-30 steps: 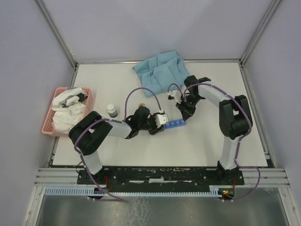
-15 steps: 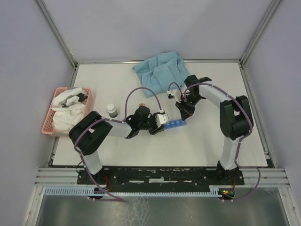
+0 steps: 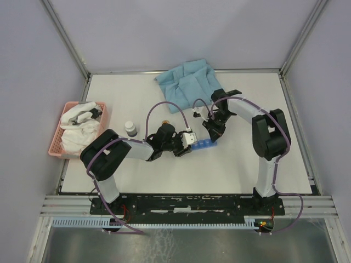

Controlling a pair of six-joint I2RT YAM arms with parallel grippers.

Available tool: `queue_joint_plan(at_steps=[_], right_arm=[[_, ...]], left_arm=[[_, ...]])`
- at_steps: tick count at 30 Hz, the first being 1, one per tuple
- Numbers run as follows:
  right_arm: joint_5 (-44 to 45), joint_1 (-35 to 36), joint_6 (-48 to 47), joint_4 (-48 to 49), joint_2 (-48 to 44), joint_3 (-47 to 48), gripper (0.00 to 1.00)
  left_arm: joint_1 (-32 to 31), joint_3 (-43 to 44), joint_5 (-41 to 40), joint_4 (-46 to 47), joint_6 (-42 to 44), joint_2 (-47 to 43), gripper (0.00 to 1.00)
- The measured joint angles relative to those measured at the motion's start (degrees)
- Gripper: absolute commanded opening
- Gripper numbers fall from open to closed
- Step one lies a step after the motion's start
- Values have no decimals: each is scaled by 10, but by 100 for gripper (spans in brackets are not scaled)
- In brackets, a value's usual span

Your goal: Sort the pills into containers

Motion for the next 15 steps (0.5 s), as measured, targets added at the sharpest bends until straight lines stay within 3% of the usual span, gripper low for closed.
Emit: queue_joint_plan(at_steps=[8,15], right_arm=[[-18,-13,-45,-7,-75,-7,1],[-3,-12,-54,-8,-28,-7,1]], left_arm=[[0,0,0,0,0,0,17],[0,0,0,0,0,0,17]])
